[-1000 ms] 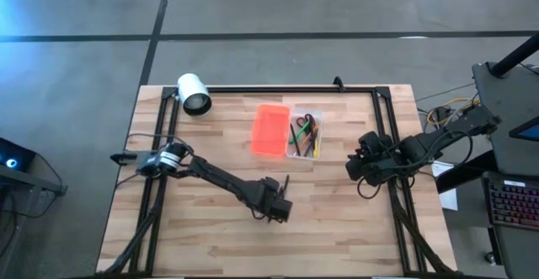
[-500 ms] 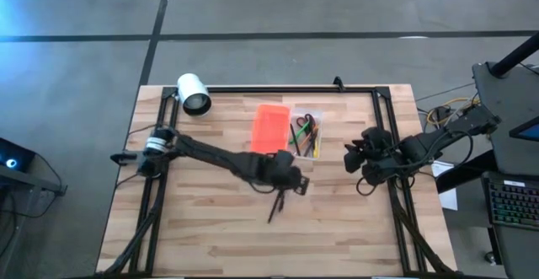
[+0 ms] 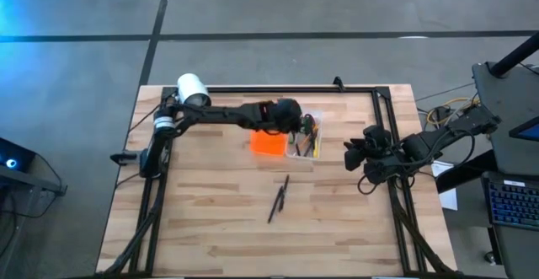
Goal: Pick & place school supplies into a supply box
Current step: Put the purple pen into the orange supply box, then put the left black pen into the orange supply box
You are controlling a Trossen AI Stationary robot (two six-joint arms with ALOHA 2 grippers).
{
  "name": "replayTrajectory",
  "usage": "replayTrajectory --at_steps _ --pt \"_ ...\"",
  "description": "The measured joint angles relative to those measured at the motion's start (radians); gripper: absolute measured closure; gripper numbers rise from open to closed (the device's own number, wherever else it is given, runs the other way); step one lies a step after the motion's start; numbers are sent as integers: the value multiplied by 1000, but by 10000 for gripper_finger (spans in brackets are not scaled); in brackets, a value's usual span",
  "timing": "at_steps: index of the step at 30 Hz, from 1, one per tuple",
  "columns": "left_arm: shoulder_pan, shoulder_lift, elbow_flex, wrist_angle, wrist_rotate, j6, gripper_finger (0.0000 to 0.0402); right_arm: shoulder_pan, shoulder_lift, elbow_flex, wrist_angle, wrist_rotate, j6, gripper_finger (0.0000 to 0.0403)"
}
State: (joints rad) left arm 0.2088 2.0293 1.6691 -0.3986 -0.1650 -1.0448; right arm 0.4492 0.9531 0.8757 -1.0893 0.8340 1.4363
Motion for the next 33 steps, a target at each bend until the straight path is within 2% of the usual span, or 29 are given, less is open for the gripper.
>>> replayTrajectory --at_steps 8,16,23,29,33 --pt "32 76 -3 107 103 20 366 0 8 -2 30 -7 12 275" --pt "2 94 -4 99 -38 106 361 10 39 -2 57 -34 53 252" --pt "-16 87 0 87 -47 129 321 10 75 -2 88 -52 55 208" --pt "-54 52 -2 -6 10 179 297 11 92 -2 105 -81 54 179" --pt "-158 -18 -2 -164 5 232 296 14 91 -2 106 -120 52 168"
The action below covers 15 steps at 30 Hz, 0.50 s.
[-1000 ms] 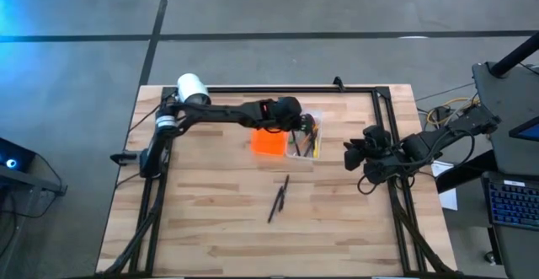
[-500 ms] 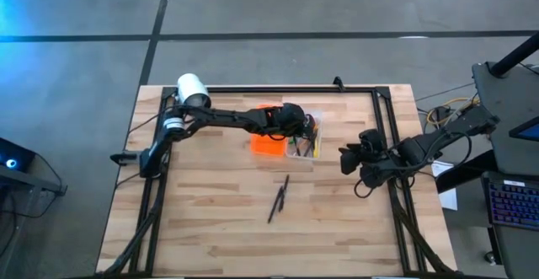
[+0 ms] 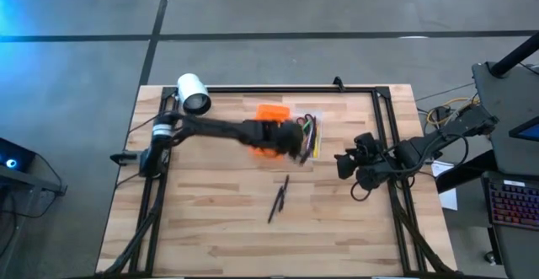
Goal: Pick & place school supplies into a supply box
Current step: Put the left black pen into the orange supply box
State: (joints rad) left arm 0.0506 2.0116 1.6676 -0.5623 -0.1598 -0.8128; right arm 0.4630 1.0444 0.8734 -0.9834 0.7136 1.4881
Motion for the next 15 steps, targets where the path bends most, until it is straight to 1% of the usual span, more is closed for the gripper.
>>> replayTrajectory --at_steps 3,5,7,11,15 --pt "-103 -30 0 -146 -54 -37 296 4 0 0 0 -24 -1 166" --pt "-173 -34 -2 -234 -129 -107 296 4 3 0 -1 -29 -2 165" --pt "-235 -33 -4 -268 -174 -193 296 4 5 0 -1 -33 -10 165" --pt "-314 -3 -5 -267 -160 -358 296 4 4 0 0 -34 -39 165" --pt "-358 27 -16 -274 -155 -508 296 4 5 0 0 -34 -74 165"
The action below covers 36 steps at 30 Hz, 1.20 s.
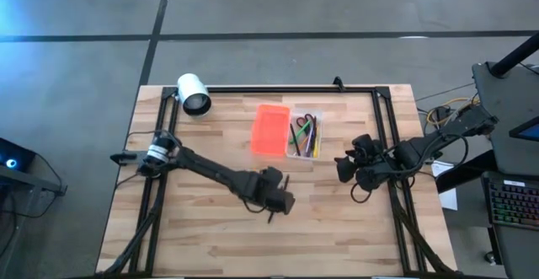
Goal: Pick & place school supplies into a supply box
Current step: Put the left black pen into the orange supply box
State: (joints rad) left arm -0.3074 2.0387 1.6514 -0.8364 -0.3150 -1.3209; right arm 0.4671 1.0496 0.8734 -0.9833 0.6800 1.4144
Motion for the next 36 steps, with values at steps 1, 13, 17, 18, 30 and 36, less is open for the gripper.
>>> replayTrajectory --at_steps 1,13,17,18,30,36 --pt "-7 5 -5 2 0 -25 296 0 1 0 0 0 -7 165" --pt "-42 72 -33 35 29 -134 296 1 2 0 -4 -25 -53 165" --pt "-43 74 -35 80 33 -140 296 2 2 0 -5 -34 -63 165" --pt "-43 74 -35 85 33 -140 296 2 2 0 -5 -34 -64 165" --pt "-41 127 -40 84 37 -124 296 2 2 0 -7 -34 -83 165" --pt "-35 134 -42 59 43 -95 311 2 2 0 -7 -34 -83 165"
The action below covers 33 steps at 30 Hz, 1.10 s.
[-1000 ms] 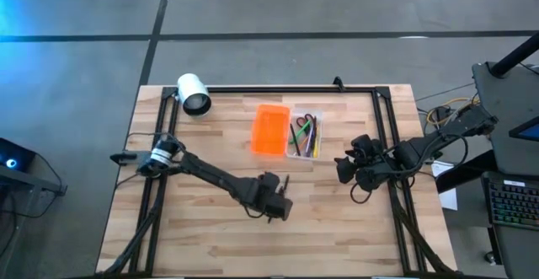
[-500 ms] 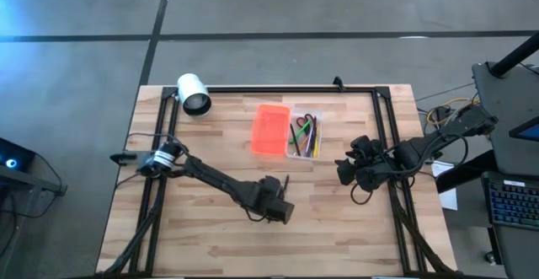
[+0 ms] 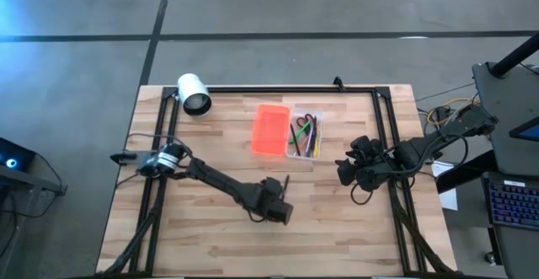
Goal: Pick & place school supplies into a supply box
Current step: Put the left black pen into the orange supply box
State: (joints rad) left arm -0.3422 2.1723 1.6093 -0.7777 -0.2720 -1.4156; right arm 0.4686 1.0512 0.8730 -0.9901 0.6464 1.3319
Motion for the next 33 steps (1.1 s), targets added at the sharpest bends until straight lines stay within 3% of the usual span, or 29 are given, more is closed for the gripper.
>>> replayTrajectory --at_steps 7,13,18,23,33 --pt "30 1 -5 -16 2 16 387 0 0 0 0 0 3 166" --pt "51 -19 12 -9 -8 43 390 0 0 0 1 0 23 176" --pt "70 -91 33 6 -127 45 391 1 0 0 1 23 52 185" --pt "125 -159 38 145 -174 120 392 19 -13 0 11 97 84 192" --pt "351 -157 59 333 -71 319 392 62 -45 5 10 109 133 193"
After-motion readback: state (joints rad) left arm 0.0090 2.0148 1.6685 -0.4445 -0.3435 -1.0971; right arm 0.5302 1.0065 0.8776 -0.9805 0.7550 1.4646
